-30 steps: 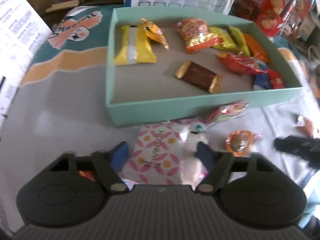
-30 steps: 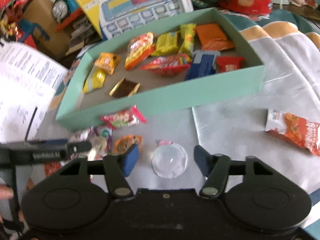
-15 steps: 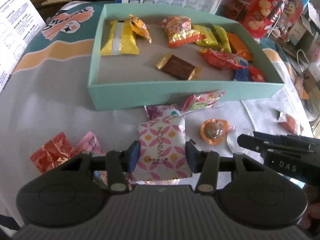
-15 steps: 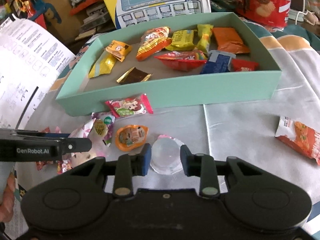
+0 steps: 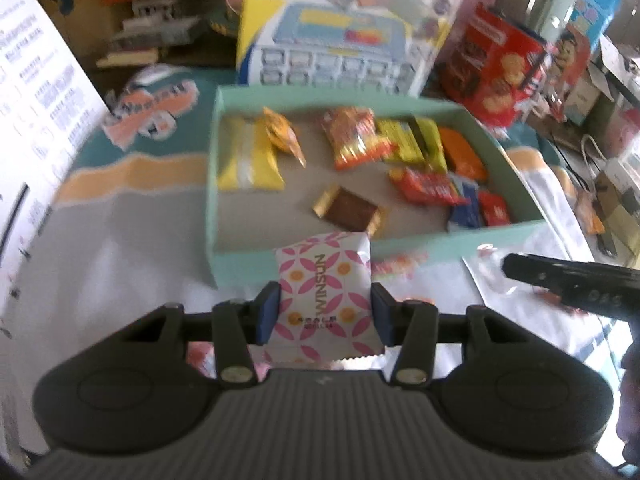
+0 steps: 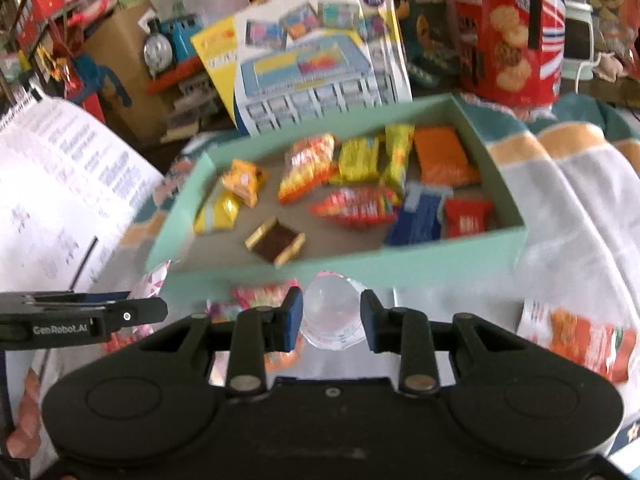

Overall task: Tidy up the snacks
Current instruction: 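Place both items into the mint-green box and open both tools, then move both open tools back over the remaining snacks, then grasp the red candy packet with the left tool while the right tool grasps the clear cookie bag, then carry both snacks into the mint-green box and open both tools, then move both open tools back over the remaining snacks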

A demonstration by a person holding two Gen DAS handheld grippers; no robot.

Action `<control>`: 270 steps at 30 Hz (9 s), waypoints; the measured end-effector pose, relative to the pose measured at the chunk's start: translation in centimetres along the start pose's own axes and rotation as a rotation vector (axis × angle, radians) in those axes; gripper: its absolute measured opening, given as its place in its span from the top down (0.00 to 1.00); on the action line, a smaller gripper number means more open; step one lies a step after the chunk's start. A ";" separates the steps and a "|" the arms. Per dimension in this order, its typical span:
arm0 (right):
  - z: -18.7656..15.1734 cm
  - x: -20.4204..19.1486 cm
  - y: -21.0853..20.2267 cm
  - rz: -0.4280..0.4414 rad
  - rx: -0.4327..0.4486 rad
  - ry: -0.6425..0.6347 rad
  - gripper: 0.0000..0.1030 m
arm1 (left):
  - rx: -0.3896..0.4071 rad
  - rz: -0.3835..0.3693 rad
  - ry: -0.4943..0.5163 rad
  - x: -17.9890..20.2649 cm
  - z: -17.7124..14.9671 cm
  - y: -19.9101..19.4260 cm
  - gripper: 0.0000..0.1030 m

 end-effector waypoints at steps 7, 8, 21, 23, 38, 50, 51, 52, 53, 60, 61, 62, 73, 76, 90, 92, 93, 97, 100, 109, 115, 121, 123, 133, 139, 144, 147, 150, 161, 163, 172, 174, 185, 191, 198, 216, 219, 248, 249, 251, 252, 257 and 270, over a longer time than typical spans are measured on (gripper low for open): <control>6.3 -1.8 0.8 0.039 0.035 -0.022 0.70 | 0.034 0.050 -0.022 -2.1 5.2 0.5 0.54; 7.1 -2.1 1.3 0.046 0.031 -0.021 0.70 | 0.032 0.059 -0.024 -2.3 5.9 0.9 0.54; 11.8 -3.1 10.1 0.060 -0.070 -0.009 0.70 | -0.040 0.105 -0.007 -3.6 9.2 6.4 0.54; 12.0 -3.1 10.9 0.060 -0.077 -0.009 0.70 | -0.048 0.108 -0.005 -3.8 9.3 6.9 0.54; 11.1 -3.3 6.4 0.048 0.013 -0.025 0.00 | -0.007 0.136 0.002 -1.9 8.0 4.3 0.00; 6.1 -3.9 0.9 0.045 0.029 -0.022 0.00 | -0.009 0.082 -0.053 -1.2 2.2 0.1 0.00; 5.5 -4.0 0.6 0.045 0.025 -0.021 0.00 | -0.010 0.081 -0.053 -1.1 1.7 -0.1 0.00; 4.9 -4.1 0.4 0.045 0.023 -0.021 0.00 | -0.010 0.081 -0.052 -1.0 1.1 -0.3 0.00; 4.3 -4.2 0.1 0.044 0.021 -0.023 0.00 | -0.009 0.081 -0.053 -0.9 0.6 -0.5 0.00; 0.9 -4.9 -0.9 0.035 0.000 -0.027 0.00 | -0.010 0.094 -0.051 -1.5 -2.5 -1.6 0.00; 0.5 -4.9 -0.9 0.034 -0.004 -0.026 0.00 | -0.011 0.099 -0.055 -1.9 -2.8 -1.6 0.00; 0.1 -5.0 -0.8 0.032 -0.009 -0.025 0.00 | -0.013 0.102 -0.064 -2.4 -3.2 -1.7 0.00; -4.0 -6.6 2.7 0.032 -0.142 -0.021 0.00 | -0.067 0.142 -0.183 -9.1 -6.6 -0.1 0.00; -5.2 -7.6 4.0 0.064 -0.190 -0.014 0.01 | -0.089 0.154 -0.226 -11.2 -7.7 0.7 0.00; -5.7 -10.3 8.5 0.097 -0.320 0.066 0.37 | -0.122 0.088 -0.246 -11.0 -7.8 4.2 0.10; -5.6 -10.8 8.8 0.086 -0.324 0.051 0.39 | -0.130 0.097 -0.245 -11.3 -8.3 4.7 0.10; -5.6 -10.9 9.1 0.082 -0.327 0.047 0.40 | -0.129 0.099 -0.247 -11.6 -8.5 4.8 0.10; -5.4 -11.3 10.4 0.061 -0.335 0.048 0.46 | -0.121 0.109 -0.258 -13.0 -9.2 4.4 0.10; -5.0 -11.9 10.6 0.025 -0.301 -0.004 0.60 | -0.122 0.118 -0.264 -13.9 -9.6 4.1 0.09; -6.1 -11.8 10.1 -0.007 -0.293 -0.149 0.63 | -0.115 0.128 -0.244 -13.3 -9.0 4.3 0.15; -6.9 -10.8 9.4 -0.005 -0.287 -0.164 0.60 | -0.075 0.179 -0.191 -12.8 -8.5 3.8 0.58; -7.9 -11.3 8.8 -0.011 -0.283 -0.222 0.46 | -0.076 0.196 -0.182 -12.8 -8.7 3.8 0.58; -8.3 -11.4 8.9 -0.040 -0.270 -0.267 0.59 | -0.075 0.210 -0.171 -12.6 -8.7 3.9 0.59; -7.4 -10.3 6.4 -0.008 -0.207 -0.266 0.69 | -0.050 0.183 -0.203 -12.0 -8.5 1.6 0.62; -5.1 -8.4 3.6 0.044 -0.140 -0.191 0.69 | 0.023 0.165 -0.162 -9.8 -6.0 -1.6 0.62; -1.7 -6.5 1.6 0.064 -0.071 -0.141 0.69 | 0.075 0.141 -0.097 -6.9 -2.0 -3.1 0.62; 1.0 -4.9 0.9 0.060 -0.031 -0.105 0.69 | 0.086 0.128 -0.065 -5.0 0.5 -2.9 0.62; 3.4 -3.7 1.2 0.050 -0.008 -0.076 0.69 | 0.073 0.100 -0.036 -3.1 3.1 -1.4 0.62; 10.0 -4.0 6.3 0.079 -0.037 -0.056 0.69 | -0.012 0.084 0.012 -0.7 9.2 5.3 0.62; 11.0 -4.6 7.6 0.094 -0.051 -0.054 0.69 | -0.027 0.082 0.013 -0.8 9.8 6.5 0.62; 15.3 -7.0 11.6 0.132 -0.063 -0.071 0.67 | -0.069 0.059 0.007 -0.9 11.2 9.8 0.61; 16.0 -7.0 11.8 0.131 -0.054 -0.066 0.55 | -0.068 0.069 0.008 -0.8 11.2 10.0 0.43; 15.0 -6.7 9.0 0.119 0.002 -0.051 0.06 | -0.043 0.109 -0.017 -1.1 10.4 7.8 0.00; 13.3 -6.6 5.9 0.100 0.024 -0.050 0.01 | -0.024 0.113 -0.017 -0.3 9.0 5.1 0.00; 10.3 -5.8 2.1 0.080 0.040 -0.037 0.00 | 0.002 0.118 0.003 1.2 6.5 1.8 0.00; 1.7 -3.2 -0.2 0.053 -0.025 0.020 0.00 | -0.086 0.146 -0.087 -2.1 -3.0 1.4 0.00; 0.0 -3.0 0.9 0.052 -0.063 0.029 0.00 | -0.129 0.146 -0.102 -3.0 -5.0 2.6 0.00; -3.6 -5.1 9.3 0.016 -0.222 -0.019 0.42 | -0.115 0.160 -0.152 -7.9 -6.2 5.8 0.51; -3.6 -5.4 9.6 0.010 -0.224 -0.032 0.42 | -0.114 0.163 -0.153 -8.1 -6.4 5.7 0.51; -3.5 -6.2 10.0 -0.035 -0.198 -0.107 0.48 | -0.112 0.164 -0.164 -8.5 -6.6 5.5 0.51; -3.6 -6.5 10.1 -0.067 -0.187 -0.152 0.58 | -0.112 0.166 -0.171 -8.7 -6.7 5.4 0.50; -3.8 -6.6 10.0 -0.077 -0.179 -0.176 0.59 | -0.126 0.167 -0.223 -10.0 -6.9 5.3 0.37; -4.7 -4.9 8.7 -0.052 -0.173 -0.120 0.59 | -0.086 0.180 -0.288 -10.4 -6.0 5.2 0.74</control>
Point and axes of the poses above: each gripper's, at about its wrist camera, not at the fingertips, and y roughly the way its jaws point, x to its right, z to its top, the point moved 10 cm from there along y, roughly the way its jaws point, and after that the axes turned 15 degrees about -x, right-handed, at the moved point
